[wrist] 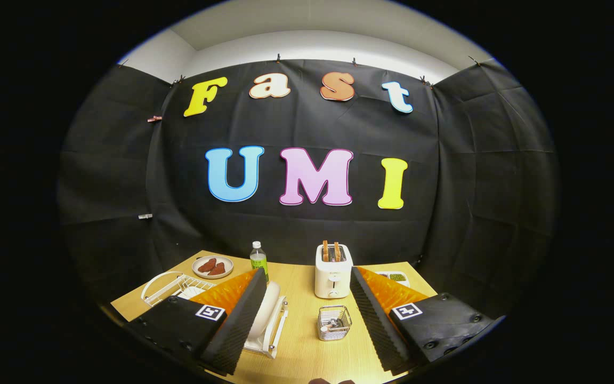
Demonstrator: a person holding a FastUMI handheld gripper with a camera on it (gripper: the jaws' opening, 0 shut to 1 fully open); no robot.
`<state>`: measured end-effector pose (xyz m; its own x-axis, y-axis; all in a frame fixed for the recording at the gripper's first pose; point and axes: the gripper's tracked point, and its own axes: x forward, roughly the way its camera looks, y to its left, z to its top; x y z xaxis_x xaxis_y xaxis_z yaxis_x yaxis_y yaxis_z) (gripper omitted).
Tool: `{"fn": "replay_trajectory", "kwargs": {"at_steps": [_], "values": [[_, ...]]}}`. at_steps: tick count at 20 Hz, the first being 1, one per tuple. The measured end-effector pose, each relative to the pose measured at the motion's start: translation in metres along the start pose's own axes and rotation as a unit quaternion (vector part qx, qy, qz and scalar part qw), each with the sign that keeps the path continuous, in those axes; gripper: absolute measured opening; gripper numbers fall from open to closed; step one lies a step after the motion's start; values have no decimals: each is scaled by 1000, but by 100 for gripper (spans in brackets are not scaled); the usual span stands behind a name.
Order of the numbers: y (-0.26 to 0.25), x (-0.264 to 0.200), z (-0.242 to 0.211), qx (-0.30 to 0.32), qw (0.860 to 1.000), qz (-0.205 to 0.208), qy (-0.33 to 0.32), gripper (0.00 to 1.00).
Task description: Take the plate from the dish rack, then take the spoon from the basket and place it into the plate.
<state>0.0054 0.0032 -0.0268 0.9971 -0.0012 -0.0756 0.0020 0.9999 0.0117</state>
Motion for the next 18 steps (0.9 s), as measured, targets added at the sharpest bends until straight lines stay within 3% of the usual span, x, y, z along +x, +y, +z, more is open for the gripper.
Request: {"fn": "replay_trajectory", "kwargs": {"at_steps": [9, 18], "values": [[5, 14, -16, -6, 1000, 2, 24, 97], [26, 60, -39, -7, 997, 18, 81, 97]]}}
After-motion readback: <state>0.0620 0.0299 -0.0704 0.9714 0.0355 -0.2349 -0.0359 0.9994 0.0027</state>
